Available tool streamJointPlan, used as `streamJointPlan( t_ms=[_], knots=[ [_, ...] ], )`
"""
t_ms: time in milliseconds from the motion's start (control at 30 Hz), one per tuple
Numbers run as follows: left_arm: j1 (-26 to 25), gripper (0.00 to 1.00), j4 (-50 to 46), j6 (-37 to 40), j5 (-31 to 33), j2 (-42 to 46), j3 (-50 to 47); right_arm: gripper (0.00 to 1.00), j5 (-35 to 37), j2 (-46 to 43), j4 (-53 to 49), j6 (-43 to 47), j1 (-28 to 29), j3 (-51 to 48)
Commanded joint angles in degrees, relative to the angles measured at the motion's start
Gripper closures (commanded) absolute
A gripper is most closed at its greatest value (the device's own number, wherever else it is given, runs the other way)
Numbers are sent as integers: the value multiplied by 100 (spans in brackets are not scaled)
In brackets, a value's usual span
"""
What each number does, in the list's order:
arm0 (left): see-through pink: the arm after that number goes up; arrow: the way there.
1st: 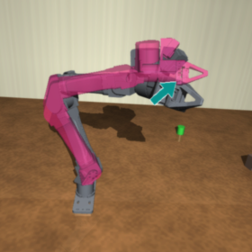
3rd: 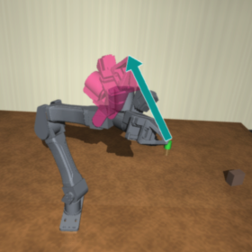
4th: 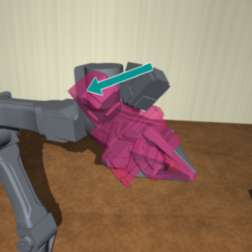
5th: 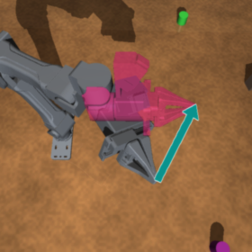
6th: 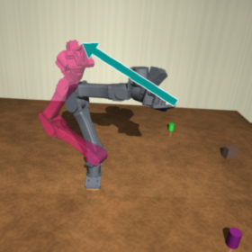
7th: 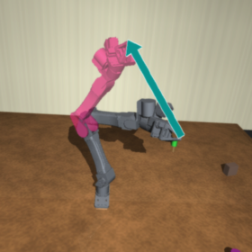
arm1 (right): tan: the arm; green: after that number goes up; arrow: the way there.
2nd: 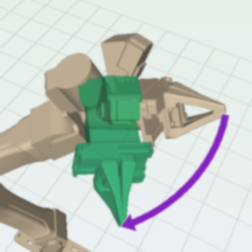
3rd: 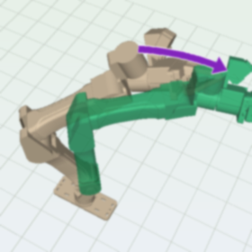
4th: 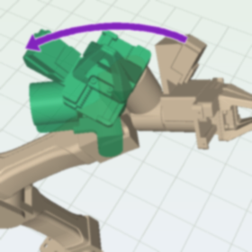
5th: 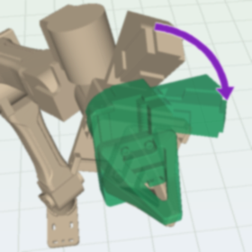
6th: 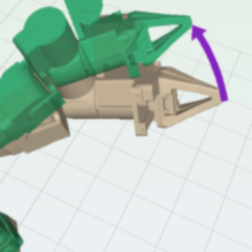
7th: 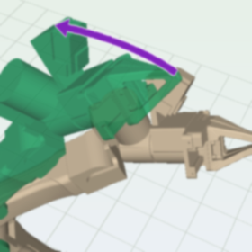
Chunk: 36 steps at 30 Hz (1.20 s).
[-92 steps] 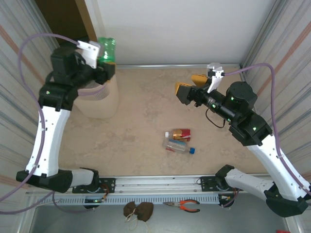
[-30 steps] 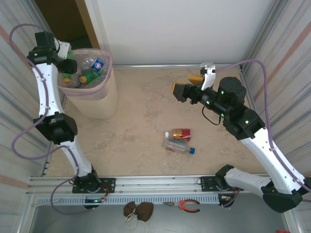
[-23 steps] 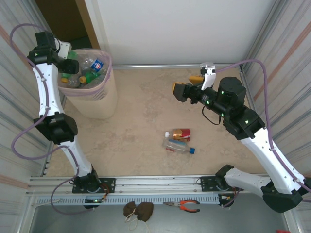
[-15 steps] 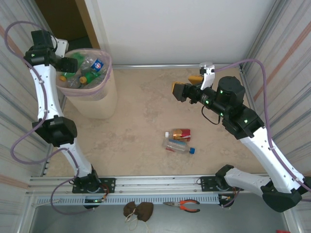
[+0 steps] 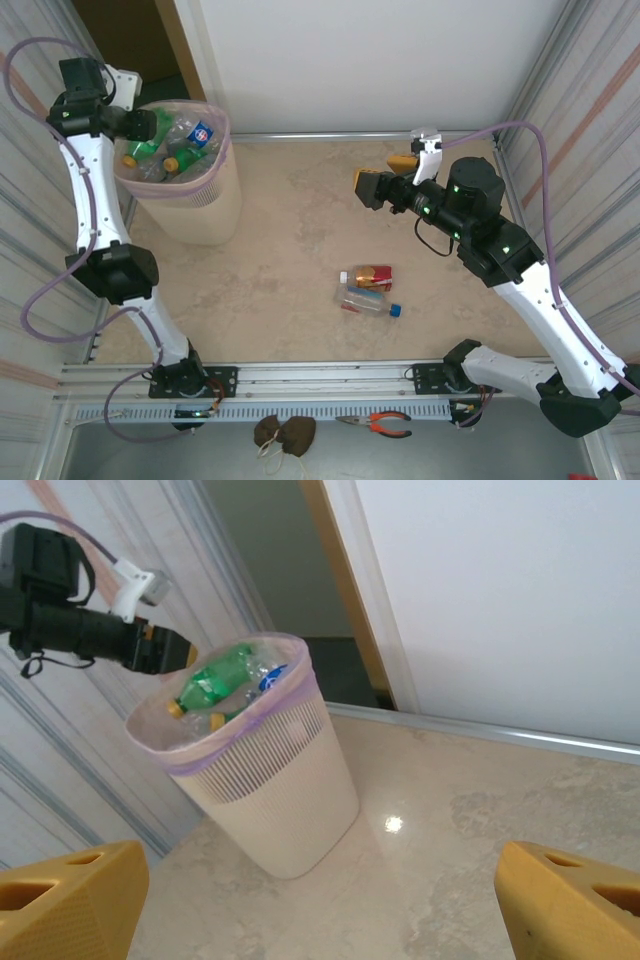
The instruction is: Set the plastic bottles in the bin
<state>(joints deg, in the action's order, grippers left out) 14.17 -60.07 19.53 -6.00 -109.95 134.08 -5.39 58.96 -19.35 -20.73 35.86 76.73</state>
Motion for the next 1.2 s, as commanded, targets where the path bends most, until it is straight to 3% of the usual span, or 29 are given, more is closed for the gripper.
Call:
streamJointPlan(
  t_ms=[0,100,200,433,633,967,1167],
  knots=[
    [5,41,127,49,15,-306,92,12,-33,-14,156,-1,-60,26],
    [6,39,122,75,304,-445,-54,12,-28,-34,163,-10,-78,1],
    [41,52,149,26,356,-442,-233,12,-37,-34,172,-31,-79,2],
    [116,50,210,-95,444,-189,-427,12,-34,-79,138,-37,-79,9],
    [117,40,277,-269,107,275,-392,12,8,-91,-37,-36,-86,-9],
    [71,39,276,-691,-850,1165,-815,12,21,174,-855,-5,-136,-145],
    [-285,40,570,-970,-1552,1953,-1830,13,-4,473,-1416,198,-146,-321]
  ],
)
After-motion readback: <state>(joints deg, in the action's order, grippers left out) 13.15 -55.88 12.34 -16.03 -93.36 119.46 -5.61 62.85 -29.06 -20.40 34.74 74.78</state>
